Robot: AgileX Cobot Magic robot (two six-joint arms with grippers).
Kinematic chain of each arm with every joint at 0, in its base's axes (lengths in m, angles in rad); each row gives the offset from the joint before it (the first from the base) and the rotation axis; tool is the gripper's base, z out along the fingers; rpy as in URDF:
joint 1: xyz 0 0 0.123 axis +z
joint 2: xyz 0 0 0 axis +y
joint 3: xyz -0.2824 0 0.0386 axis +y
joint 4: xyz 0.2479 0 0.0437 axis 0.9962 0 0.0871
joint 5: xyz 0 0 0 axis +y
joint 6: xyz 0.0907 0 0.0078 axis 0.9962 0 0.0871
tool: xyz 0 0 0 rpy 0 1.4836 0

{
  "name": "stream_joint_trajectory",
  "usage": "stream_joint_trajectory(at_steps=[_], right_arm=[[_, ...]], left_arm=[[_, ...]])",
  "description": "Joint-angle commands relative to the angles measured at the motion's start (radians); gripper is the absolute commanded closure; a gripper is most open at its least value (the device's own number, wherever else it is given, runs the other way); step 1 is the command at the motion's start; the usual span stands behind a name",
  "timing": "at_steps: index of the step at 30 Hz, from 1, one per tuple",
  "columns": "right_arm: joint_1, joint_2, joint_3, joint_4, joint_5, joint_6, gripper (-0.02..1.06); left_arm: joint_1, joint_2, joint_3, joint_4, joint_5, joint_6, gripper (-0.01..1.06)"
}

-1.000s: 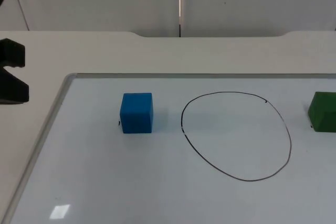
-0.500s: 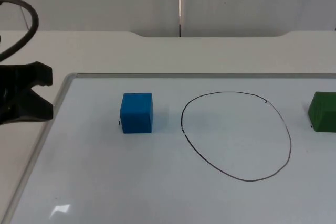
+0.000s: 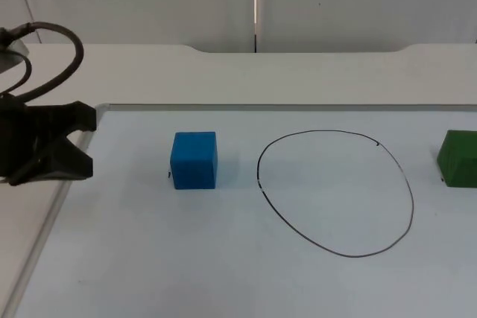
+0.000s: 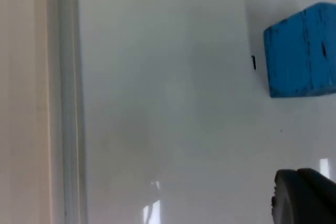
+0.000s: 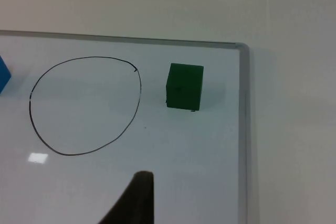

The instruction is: Push the two cubes into the marked area.

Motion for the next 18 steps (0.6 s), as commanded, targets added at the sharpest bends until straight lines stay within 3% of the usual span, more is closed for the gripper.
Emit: stream_joint_trajectory(at_steps=[1, 12, 18], right_arm=[[-0.004, -0.004, 0.003, 0.002, -0.003, 0.001, -0.01], [-0.004, -0.004, 0.003, 0.002, -0.003, 0.001, -0.01], [-0.004, -0.004, 0.003, 0.002, -0.003, 0.001, -0.01]], left_arm=[[-0.005, 0.032, -0.032, -0.018, 0.011, 0.007, 1.05], [-0.082, 0.140, -0.137, -0.016, -0.007, 0.007, 1.05], [-0.133, 0.211, -0.208, -0.016, -0.072, 0.007, 1.05]])
